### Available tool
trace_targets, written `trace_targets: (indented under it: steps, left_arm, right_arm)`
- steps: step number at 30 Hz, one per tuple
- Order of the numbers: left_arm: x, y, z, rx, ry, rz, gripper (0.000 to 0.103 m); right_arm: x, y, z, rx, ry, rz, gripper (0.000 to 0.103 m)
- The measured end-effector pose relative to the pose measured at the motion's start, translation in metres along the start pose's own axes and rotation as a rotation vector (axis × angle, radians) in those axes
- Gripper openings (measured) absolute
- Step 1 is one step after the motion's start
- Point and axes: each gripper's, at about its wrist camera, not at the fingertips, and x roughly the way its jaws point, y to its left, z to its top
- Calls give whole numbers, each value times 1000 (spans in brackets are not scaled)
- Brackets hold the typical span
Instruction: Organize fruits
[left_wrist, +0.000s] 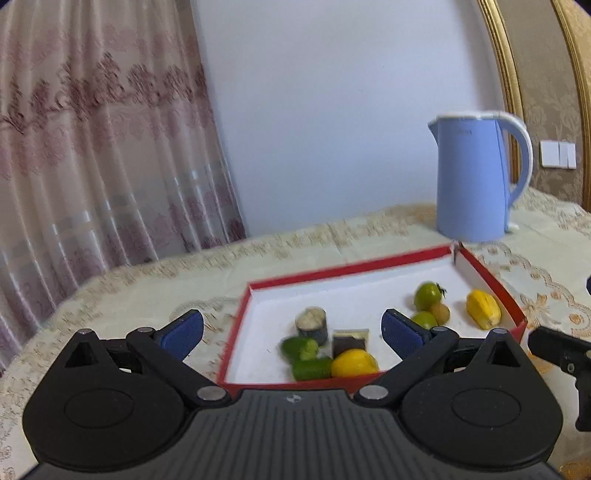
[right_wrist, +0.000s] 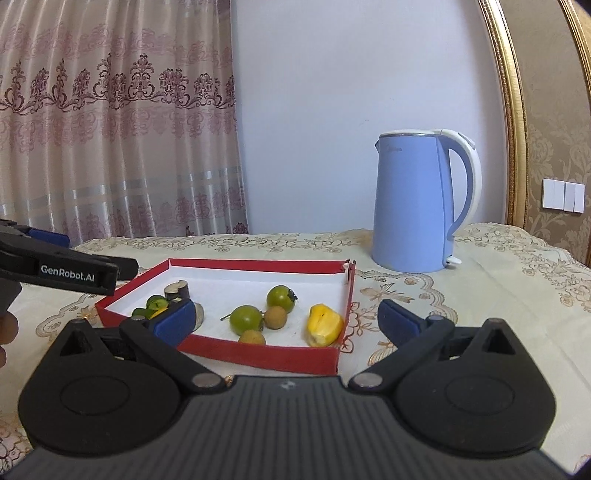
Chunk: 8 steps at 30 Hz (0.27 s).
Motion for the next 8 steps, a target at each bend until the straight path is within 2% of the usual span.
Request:
trace_targets:
  steps: [3,8]
  left_arm:
    - [-10,3,-1,-12,-31,34,103]
    - [-20,11,1,-24,-28,67,103]
  right_arm:
    - [-8,3,1,-5,-5,2,103]
    - [-18,7,2,-6,-12,6,103]
